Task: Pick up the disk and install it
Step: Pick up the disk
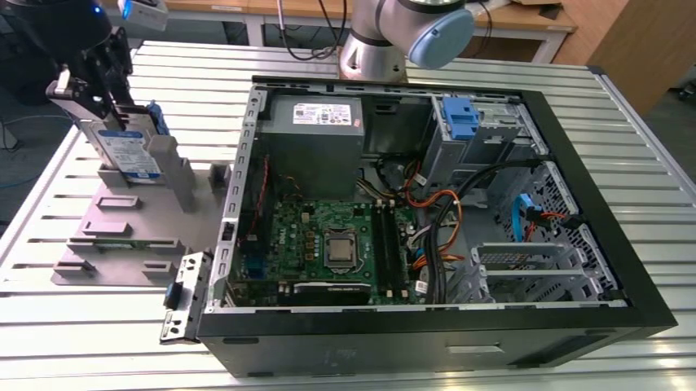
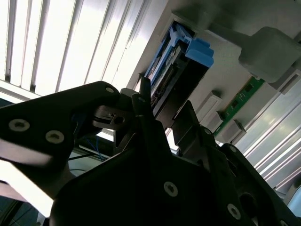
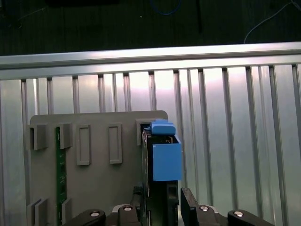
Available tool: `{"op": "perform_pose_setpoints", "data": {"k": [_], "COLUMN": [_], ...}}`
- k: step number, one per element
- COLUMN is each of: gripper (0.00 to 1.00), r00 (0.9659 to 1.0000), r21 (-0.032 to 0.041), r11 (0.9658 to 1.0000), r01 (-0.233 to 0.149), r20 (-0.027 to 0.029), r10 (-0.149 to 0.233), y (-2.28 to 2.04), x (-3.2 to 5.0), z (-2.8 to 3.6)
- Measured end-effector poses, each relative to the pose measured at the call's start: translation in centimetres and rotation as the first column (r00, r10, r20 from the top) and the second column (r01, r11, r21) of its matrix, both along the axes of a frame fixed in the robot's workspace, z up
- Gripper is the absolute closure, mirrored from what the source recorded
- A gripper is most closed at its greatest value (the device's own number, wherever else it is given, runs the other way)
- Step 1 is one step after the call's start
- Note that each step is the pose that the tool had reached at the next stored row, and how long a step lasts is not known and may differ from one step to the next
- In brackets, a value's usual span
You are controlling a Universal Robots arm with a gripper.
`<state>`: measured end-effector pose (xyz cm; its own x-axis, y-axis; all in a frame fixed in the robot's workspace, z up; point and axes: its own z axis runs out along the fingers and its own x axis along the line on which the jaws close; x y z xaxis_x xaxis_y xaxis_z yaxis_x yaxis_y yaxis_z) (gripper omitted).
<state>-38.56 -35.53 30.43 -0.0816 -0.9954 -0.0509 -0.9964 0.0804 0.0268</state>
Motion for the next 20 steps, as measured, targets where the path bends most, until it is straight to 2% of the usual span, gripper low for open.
{"op": "perform_pose_setpoints", "data": {"k": [20], "gripper": [0.57], "r00": [1.0000], "r21": [-0.0020], "r11": [1.0000], "r01": [0.000], "r20": [0.0002], "r10": [0.000], "y": [0.00], "x": [0.00], "z": [0.03]}}
